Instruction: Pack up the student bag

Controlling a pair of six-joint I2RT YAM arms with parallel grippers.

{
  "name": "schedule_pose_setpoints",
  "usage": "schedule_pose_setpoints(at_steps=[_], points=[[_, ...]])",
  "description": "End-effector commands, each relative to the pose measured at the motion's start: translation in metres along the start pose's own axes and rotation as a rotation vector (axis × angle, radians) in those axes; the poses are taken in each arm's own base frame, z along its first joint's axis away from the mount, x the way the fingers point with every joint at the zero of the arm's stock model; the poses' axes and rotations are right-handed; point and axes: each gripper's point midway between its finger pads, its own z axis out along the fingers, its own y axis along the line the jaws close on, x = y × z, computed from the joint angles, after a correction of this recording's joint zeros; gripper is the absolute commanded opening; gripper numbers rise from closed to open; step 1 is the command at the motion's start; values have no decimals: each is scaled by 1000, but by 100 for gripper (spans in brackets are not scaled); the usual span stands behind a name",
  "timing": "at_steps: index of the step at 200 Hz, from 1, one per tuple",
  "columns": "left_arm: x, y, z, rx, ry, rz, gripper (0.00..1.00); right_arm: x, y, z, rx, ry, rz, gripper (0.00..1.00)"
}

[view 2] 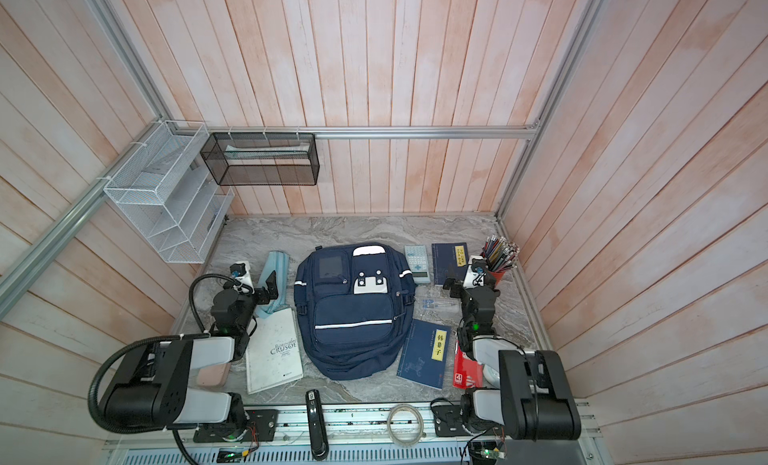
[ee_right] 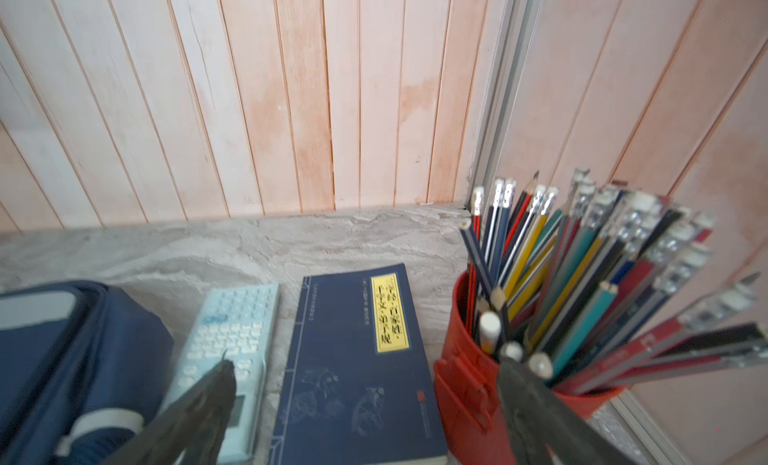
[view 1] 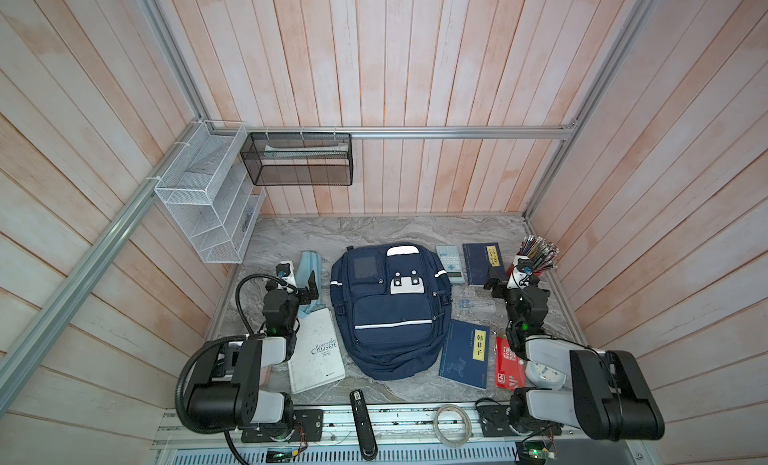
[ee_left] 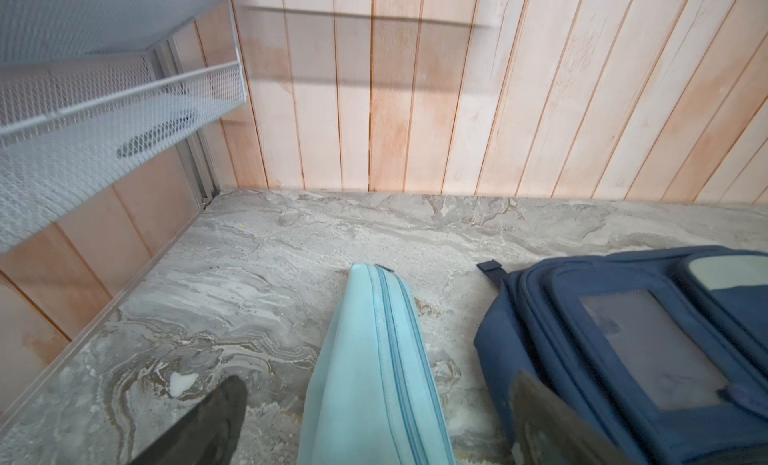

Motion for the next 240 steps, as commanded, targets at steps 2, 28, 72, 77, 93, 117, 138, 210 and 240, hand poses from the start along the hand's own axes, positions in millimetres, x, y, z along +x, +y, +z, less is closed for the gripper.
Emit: schedule_pose_setpoints(at_steps=[2, 28, 72, 77, 93, 117, 138, 210, 240], points=[[-24, 6, -3, -49, 7, -108, 100, -17, 11, -5, -67, 4, 130, 98], [-50, -13, -13, 91, 25, -502, 100, -30, 29, 1, -171, 11, 233, 98], [-52, -67, -27, 319, 124, -633, 100, -5, 92, 39, -373, 301, 420, 98], [-45, -72, -25, 285, 181, -617, 100, -4, 104, 42, -394, 323, 403, 98], [-26, -100, -28, 239, 316, -556, 100, 10, 137, 50, -435, 386, 323, 98], [8, -141, -42, 257, 442, -532, 99, 41, 163, 61, -497, 497, 342, 92], [39, -159, -47, 210, 511, -468, 90, 65, 171, 69, -497, 551, 328, 87], [101, -176, -2, 120, 658, -347, 53, 136, 194, 62, -617, 827, 303, 47], [87, -180, 29, 119, 626, -338, 38, 137, 204, 55, -685, 849, 319, 23]])
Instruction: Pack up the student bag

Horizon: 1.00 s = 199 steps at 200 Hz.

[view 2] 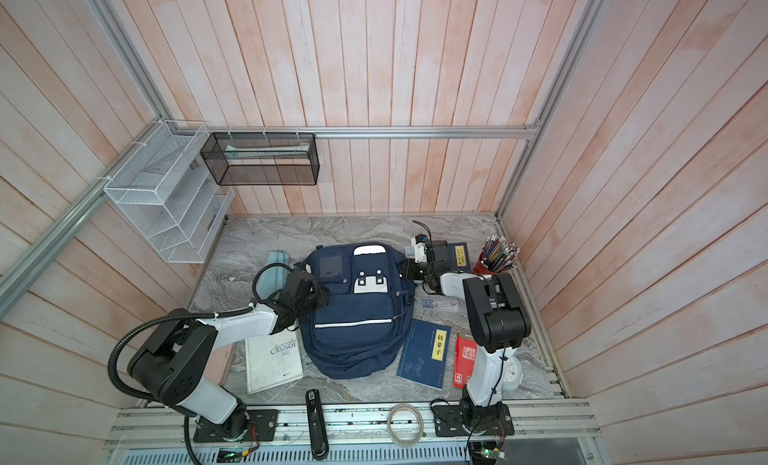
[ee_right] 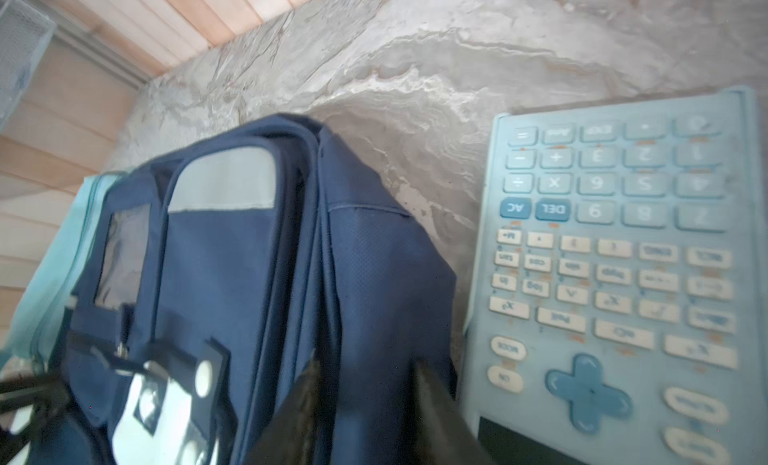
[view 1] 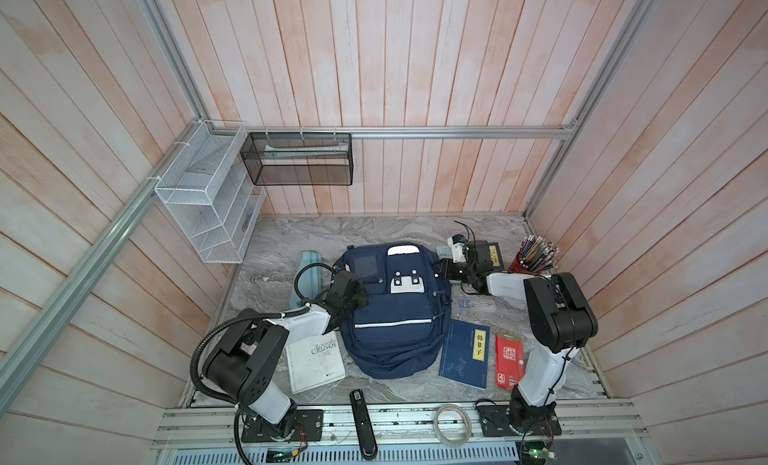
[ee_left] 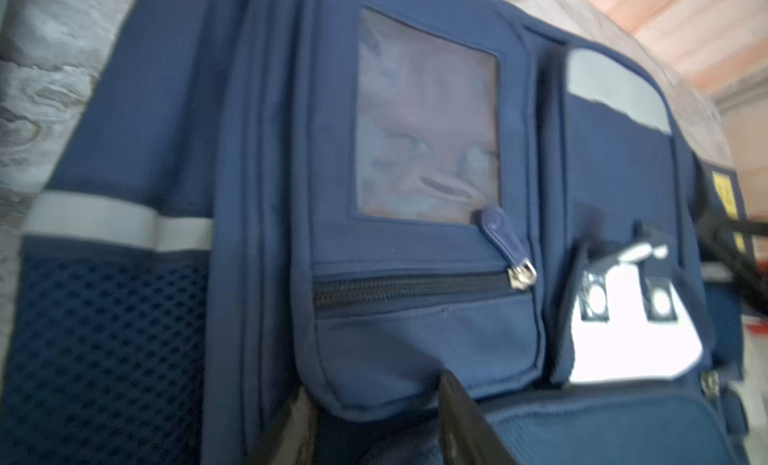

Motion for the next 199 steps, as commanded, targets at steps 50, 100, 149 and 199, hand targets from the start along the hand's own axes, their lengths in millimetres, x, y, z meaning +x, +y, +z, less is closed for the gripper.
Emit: schedule_pose_setpoints(at_steps=[50, 100, 149, 199], points=[[-62, -17, 39, 21, -82, 7, 32, 7, 21, 1, -106, 74, -13, 12], [-95, -29, 66, 31, -97, 32, 28, 18, 23, -5, -87, 117, -17, 14], [-130, -43, 86, 45, -131, 74, 30, 36, 19, -6, -92, 164, -20, 26], [-154, -66, 107, 112, -144, 85, 30, 43, 29, -6, -104, 193, -34, 34]])
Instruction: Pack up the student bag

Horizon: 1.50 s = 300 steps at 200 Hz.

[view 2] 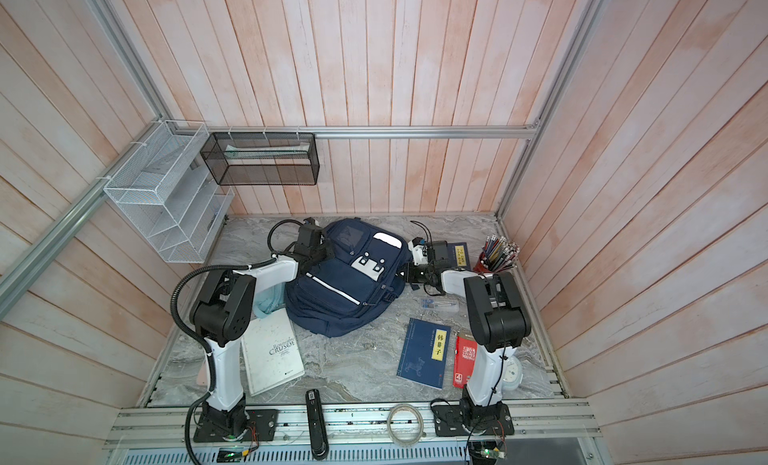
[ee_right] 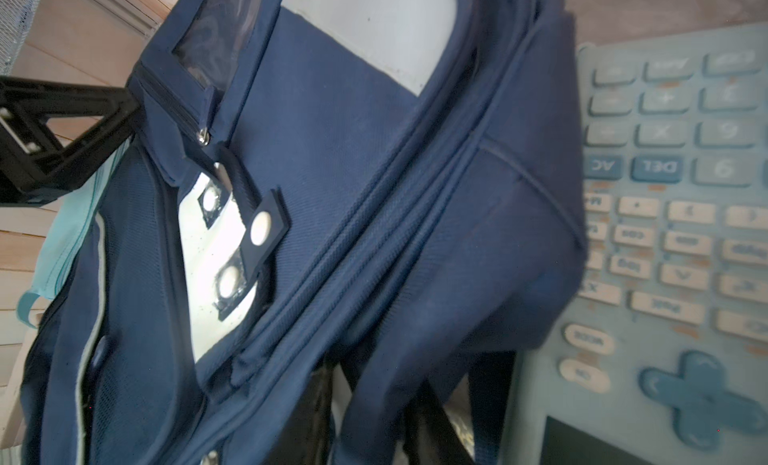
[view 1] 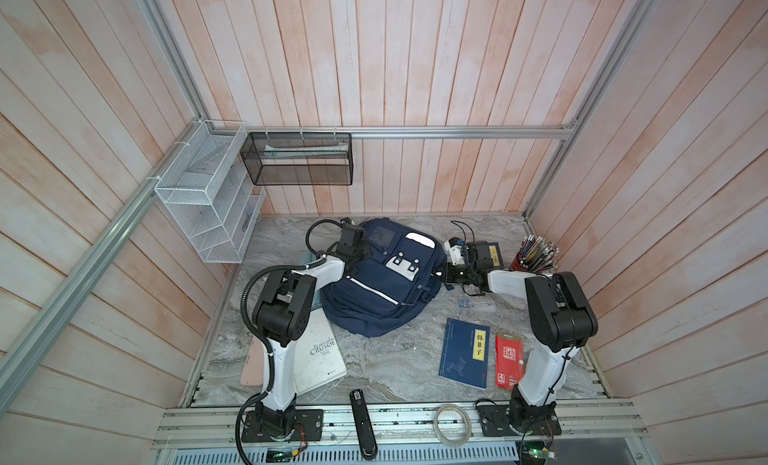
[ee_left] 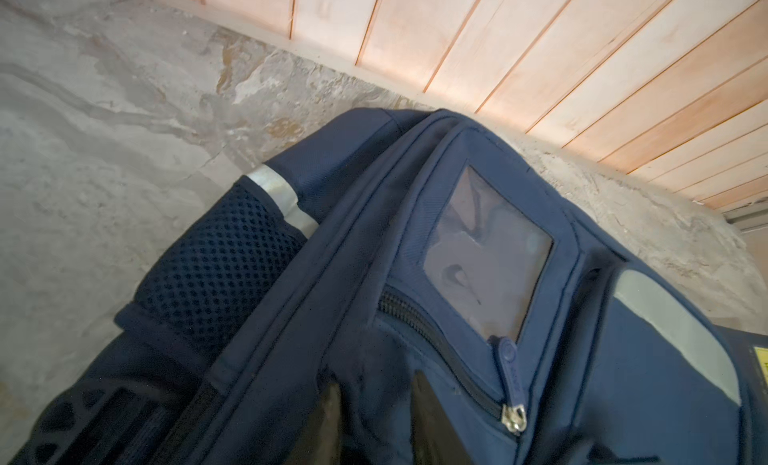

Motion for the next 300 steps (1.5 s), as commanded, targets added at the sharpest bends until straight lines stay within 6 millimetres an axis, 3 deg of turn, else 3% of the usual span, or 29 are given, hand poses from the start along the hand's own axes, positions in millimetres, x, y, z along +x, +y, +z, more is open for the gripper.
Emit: schedule_pose_setpoints(at_steps=[1, 38, 60, 72, 104, 129, 144, 158, 170, 181, 198, 222, 249, 300], points=[[-13, -30, 12, 99, -13, 35, 30, 22, 23, 1, -63, 80, -14, 33], [-38, -41, 10, 112, -44, 50, 33, 39, 39, 0, -72, 122, -33, 35], [-46, -47, -5, 132, -53, 49, 39, 39, 49, -14, -89, 117, -63, 44], [-51, -51, -21, 146, -63, 45, 45, 32, 49, -23, -55, 89, -95, 49], [-69, -63, -78, 209, -124, 30, 73, 3, 46, -44, 58, -39, -206, 56], [-64, -75, -120, 303, -107, 9, 97, -16, 53, -56, 99, -123, -380, 57], [-52, -79, -144, 358, -82, -24, 100, -15, 71, -57, 76, -120, -623, 57], [-36, -79, -164, 393, -57, -45, 100, 5, 80, -53, 96, -31, -920, 59], [-20, -78, -178, 429, -24, -76, 100, 24, 76, -51, 136, 67, -1163, 63], [-2, -79, -189, 469, 17, -99, 100, 30, 70, -51, 166, 91, -1271, 66], [35, -78, -199, 476, 80, -101, 97, 34, 73, -48, 139, 83, -1305, 66], [85, -72, -208, 464, 176, -102, 85, 58, 78, -38, 45, 146, -1322, 64], [126, -55, -219, 436, 212, -143, 78, 70, 70, -23, 64, 210, -1349, 61], [164, -42, -232, 415, 244, -169, 71, 96, 64, -12, 64, 315, -1366, 58]])
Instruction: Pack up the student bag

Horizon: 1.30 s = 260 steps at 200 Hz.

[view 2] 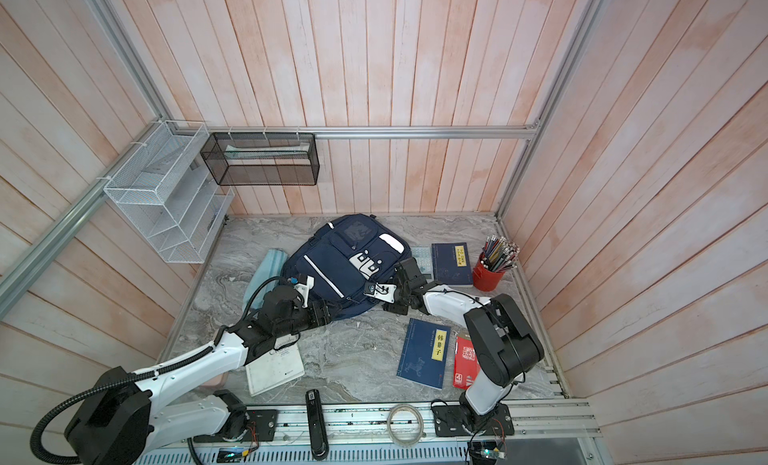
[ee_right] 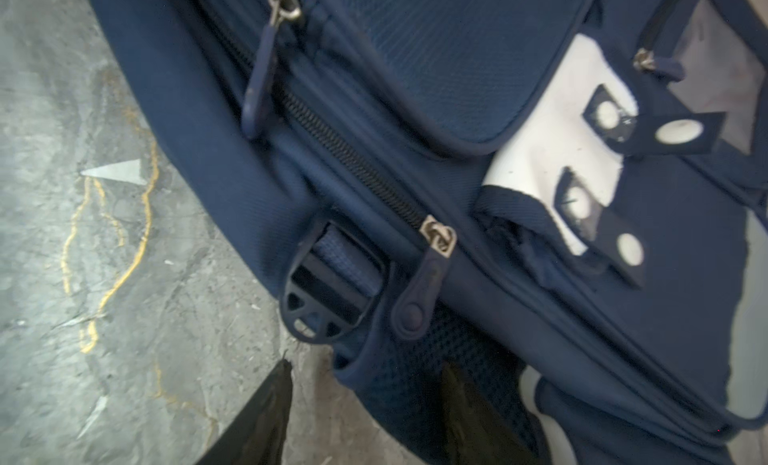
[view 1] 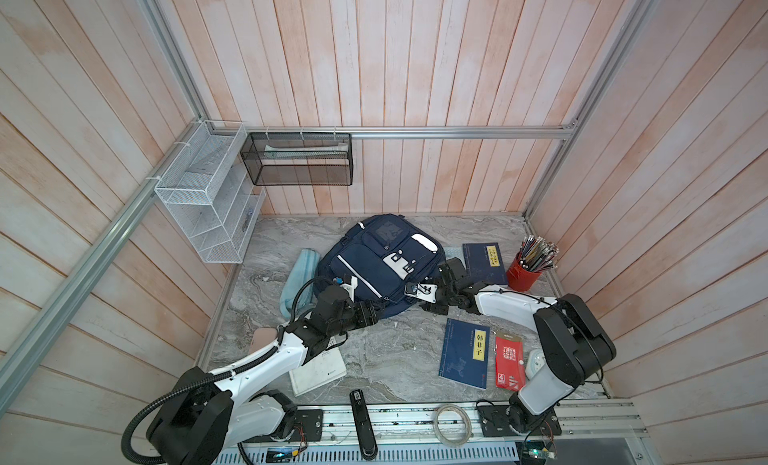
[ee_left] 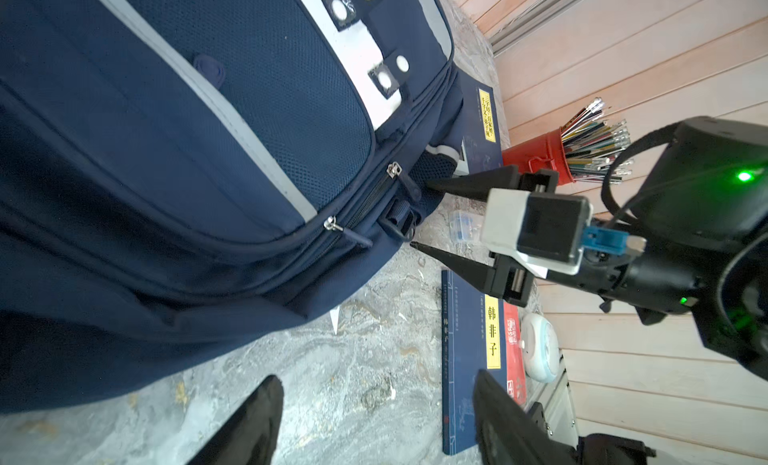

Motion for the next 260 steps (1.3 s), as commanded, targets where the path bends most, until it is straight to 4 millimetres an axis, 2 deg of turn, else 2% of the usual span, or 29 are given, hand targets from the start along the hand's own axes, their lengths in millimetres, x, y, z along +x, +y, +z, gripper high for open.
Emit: schedule_pose_setpoints(at_steps=[1, 15, 24, 28, 37, 41, 56, 71, 86, 100, 115, 148, 158, 198, 222, 245, 256, 260], points=[[2, 2, -3, -2, -36, -31, 70, 5, 7, 5, -10, 57, -34, 58], [6, 4, -1, 7, -31, -42, 69, 10, 0, 14, 54, 90, -79, 58], [7, 5, 0, 6, -30, -42, 69, 15, -7, 19, 98, 104, -93, 52], [6, 5, 0, 8, -34, -41, 68, 17, -9, 22, 110, 107, -100, 46], [4, 5, 0, 4, -45, -32, 66, 18, -13, 25, 132, 101, -120, 20], [3, 5, 0, 1, -50, -27, 65, 18, -15, 26, 146, 96, -122, 13], [0, 7, -1, -15, -69, 4, 61, 7, -11, 24, 116, 37, -107, 11], [2, 10, 0, -26, -87, 45, 57, -14, -9, 14, 64, -59, -49, 6], [6, 13, 4, -51, -115, 81, 41, -34, -10, 6, 10, -129, 25, 0], [10, 8, 9, -68, -108, 120, 40, -48, -14, 1, -43, -157, 81, 0], [14, 4, 16, -79, -99, 139, 40, -53, -16, 1, -101, -149, 156, 0], [11, 17, 34, -150, -100, 168, 40, -61, -29, -4, -104, -165, 237, 0], [4, 21, 38, -188, -112, 186, 40, -64, -25, -8, -117, -181, 249, 0], [-25, 18, 54, -203, -139, 225, 40, -79, -2, -19, -153, -235, 241, 0], [-38, 16, 60, -209, -154, 245, 40, -89, 3, -22, -184, -282, 259, 0], [-38, 10, 64, -188, -144, 242, 40, -89, 8, -21, -191, -309, 266, 0], [-29, 1, 67, -163, -137, 268, 38, -89, 3, -22, -165, -306, 295, 0], [-24, -2, 68, -161, -132, 289, 34, -89, 0, -22, -154, -303, 316, 0]])
